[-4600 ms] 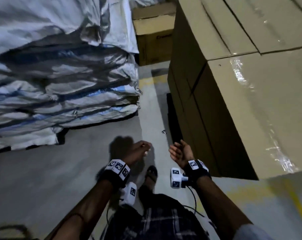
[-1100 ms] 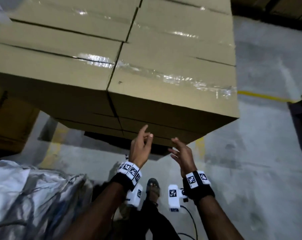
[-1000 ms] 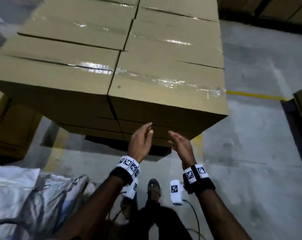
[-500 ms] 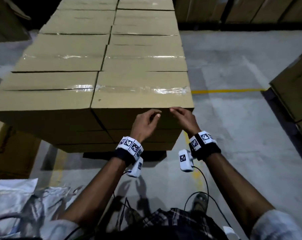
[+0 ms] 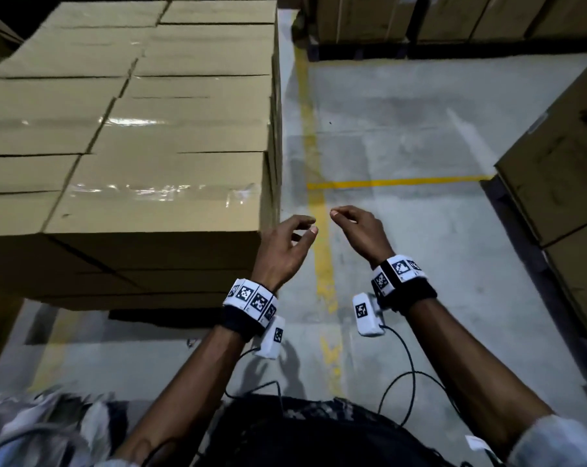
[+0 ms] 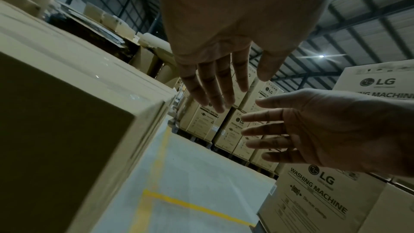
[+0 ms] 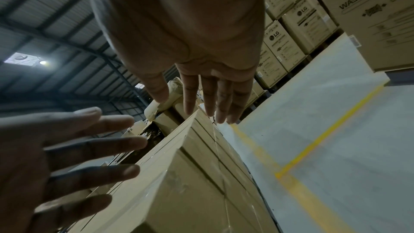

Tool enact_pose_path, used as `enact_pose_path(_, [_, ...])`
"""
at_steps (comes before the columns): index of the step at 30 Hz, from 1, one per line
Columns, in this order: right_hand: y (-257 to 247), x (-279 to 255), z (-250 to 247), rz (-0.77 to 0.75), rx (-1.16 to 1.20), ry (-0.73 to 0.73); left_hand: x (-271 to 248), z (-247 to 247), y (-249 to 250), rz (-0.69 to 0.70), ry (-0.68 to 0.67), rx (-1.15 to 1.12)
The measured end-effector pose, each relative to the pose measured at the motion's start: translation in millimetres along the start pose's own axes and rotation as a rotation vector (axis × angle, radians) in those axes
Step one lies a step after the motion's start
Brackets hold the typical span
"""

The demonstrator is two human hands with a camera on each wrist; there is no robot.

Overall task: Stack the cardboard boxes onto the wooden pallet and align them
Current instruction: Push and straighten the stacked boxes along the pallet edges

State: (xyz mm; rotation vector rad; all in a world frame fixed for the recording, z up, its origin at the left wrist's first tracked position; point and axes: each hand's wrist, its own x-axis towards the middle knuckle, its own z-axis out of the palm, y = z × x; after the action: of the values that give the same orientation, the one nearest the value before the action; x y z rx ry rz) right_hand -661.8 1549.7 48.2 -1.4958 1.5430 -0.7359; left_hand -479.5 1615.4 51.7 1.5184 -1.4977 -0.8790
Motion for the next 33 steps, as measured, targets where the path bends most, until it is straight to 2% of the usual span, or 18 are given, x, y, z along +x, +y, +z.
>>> enact_pose_path(5, [26.7,44.4,-54.8,0.001,0.014,-0.042,48.4,72.5,20.8,-0.044,-0.02,0.035])
enact_pose_path(12, [46.0,143.5,-99.2,0.015,0.052,-0.062,158.1,127.9,12.8,-0.112,-0.029,0.123])
enact_pose_path(20, [49.9,327.1,-156.8,0.056,-0.02,-0.098,348.3,183.9,6.0,-0.171,-0.053,0.111])
enact_pose_path(24, [42.6,424.5,-174.2,-0.012,-0.081,-0.124,448.5,194.3,16.2,-0.161,-0.05,0.119])
enact_pose_path(28, [33.1,503.0,-186.3,-0.016,-0.065,-0.111,531.2,194.5,23.5,-0.15,-0.084,0.14])
enact_pose_path(33, [27.5,624.7,-199.2,0.013,-0.029,-0.14,646.9,200.1,5.3,-0.143,-0.071,0.176])
